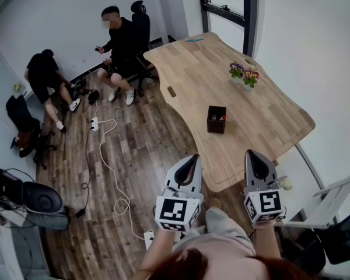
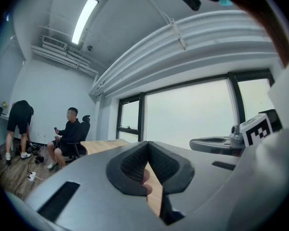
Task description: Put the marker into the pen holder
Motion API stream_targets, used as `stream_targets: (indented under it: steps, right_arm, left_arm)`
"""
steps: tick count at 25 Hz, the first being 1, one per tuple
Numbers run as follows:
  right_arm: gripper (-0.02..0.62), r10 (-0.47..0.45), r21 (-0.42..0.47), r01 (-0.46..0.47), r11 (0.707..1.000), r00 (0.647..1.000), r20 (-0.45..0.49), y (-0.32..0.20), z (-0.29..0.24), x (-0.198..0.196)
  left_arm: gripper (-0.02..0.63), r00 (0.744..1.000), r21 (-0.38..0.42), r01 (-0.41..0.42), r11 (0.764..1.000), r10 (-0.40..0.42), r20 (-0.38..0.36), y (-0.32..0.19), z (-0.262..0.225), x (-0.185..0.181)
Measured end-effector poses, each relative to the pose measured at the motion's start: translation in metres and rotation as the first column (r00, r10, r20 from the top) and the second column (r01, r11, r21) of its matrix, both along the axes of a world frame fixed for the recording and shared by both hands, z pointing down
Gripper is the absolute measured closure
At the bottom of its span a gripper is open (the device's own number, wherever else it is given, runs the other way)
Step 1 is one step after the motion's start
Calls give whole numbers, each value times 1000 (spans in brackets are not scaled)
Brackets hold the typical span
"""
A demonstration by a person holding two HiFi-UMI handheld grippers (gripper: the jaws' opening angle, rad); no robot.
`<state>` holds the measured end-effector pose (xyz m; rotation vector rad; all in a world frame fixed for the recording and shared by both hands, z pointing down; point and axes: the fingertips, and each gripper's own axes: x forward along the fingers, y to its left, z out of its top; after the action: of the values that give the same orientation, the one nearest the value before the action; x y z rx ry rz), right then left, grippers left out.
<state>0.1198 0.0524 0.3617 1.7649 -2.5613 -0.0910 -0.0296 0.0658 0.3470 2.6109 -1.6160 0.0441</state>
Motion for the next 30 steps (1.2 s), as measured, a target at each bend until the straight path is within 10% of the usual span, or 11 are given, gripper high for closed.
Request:
stream_targets:
  steps: [30]
  right_arm:
    - [595, 38, 11, -38, 999, 999, -21, 22, -11, -7]
  left_arm:
    - [604, 998, 30, -70, 997, 70, 1, 11, -4, 7]
